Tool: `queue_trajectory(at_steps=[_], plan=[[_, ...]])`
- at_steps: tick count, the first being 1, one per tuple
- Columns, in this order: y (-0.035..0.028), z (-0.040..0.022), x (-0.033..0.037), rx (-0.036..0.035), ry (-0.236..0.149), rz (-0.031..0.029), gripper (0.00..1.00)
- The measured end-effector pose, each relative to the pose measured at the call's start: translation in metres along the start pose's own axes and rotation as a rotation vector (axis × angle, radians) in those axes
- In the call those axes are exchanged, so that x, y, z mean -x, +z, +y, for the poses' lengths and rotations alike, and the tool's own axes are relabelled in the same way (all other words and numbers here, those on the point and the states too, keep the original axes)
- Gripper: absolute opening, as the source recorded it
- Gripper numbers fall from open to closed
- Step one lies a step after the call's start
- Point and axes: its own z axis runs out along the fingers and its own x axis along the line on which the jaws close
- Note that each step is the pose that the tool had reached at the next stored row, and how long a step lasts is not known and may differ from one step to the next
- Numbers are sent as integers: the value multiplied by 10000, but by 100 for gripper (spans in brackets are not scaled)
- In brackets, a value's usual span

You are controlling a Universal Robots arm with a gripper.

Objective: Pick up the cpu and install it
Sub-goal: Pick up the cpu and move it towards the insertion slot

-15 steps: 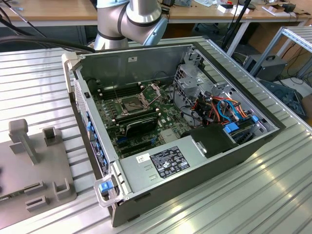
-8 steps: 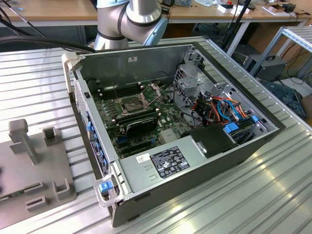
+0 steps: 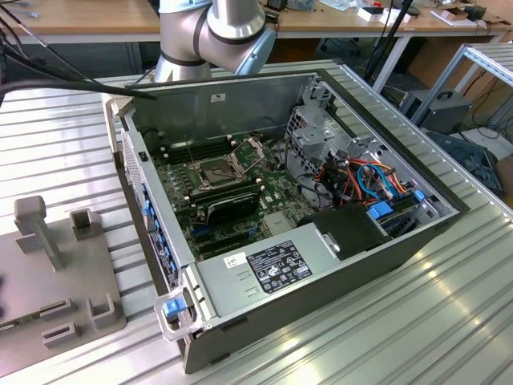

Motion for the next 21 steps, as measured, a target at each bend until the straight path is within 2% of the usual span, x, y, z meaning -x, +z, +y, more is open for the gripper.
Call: queue_trajectory(at_steps=[16,21], plan=[[22,-1,0,1,0,-1,60],[78,-3,1,1,0,0,60]])
